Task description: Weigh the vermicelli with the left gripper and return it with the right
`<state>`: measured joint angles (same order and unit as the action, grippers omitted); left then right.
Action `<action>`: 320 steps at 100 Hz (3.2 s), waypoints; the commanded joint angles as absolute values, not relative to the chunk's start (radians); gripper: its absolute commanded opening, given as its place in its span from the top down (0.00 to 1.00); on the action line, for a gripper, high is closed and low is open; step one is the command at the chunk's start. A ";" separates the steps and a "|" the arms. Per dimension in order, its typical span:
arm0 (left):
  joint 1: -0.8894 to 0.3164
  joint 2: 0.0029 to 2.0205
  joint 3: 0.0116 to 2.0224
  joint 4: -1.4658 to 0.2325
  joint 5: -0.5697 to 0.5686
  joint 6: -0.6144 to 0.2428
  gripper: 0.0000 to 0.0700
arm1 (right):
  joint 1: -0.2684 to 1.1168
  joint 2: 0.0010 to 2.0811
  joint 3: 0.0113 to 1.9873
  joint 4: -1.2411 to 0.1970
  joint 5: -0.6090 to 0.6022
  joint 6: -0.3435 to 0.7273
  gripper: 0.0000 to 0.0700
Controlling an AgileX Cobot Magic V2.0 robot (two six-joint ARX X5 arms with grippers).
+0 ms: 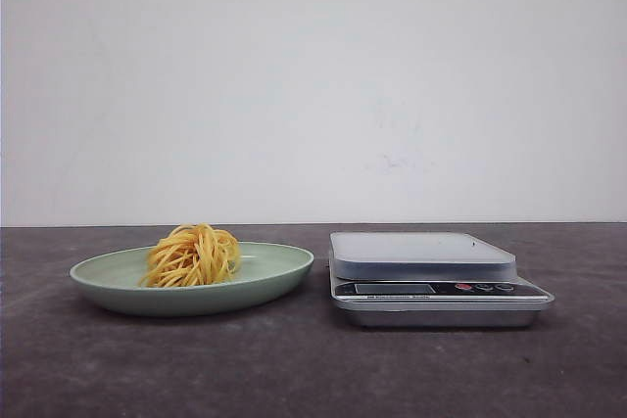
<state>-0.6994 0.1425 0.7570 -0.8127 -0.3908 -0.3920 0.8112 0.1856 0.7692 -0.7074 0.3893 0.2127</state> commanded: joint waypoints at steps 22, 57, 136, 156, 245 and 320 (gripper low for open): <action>-0.704 0.142 0.765 -0.789 -0.395 -0.379 0.98 | 0.819 0.187 0.774 -0.695 0.392 0.228 0.98; -0.702 0.141 0.765 -0.791 -0.395 -0.371 0.98 | 0.819 0.187 0.774 -0.695 0.393 0.228 0.98; -0.108 0.003 0.165 -0.269 -0.148 -0.098 0.98 | 0.819 0.187 0.774 -0.694 0.393 0.228 0.98; -0.078 0.003 0.093 -0.220 -0.144 -0.097 0.98 | 0.819 0.187 0.774 -0.694 0.393 0.228 0.98; -0.059 0.003 0.014 -0.187 -0.055 -0.054 0.98 | 0.819 0.187 0.774 -0.694 0.393 0.228 0.98; -0.059 0.003 0.014 -0.187 -0.055 -0.054 0.98 | 0.743 0.173 0.773 -0.687 0.419 0.155 0.98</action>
<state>-0.0608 0.0048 0.0322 -0.1822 -0.0559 -0.0662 0.7856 0.1837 0.7692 -0.6926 0.4210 0.1932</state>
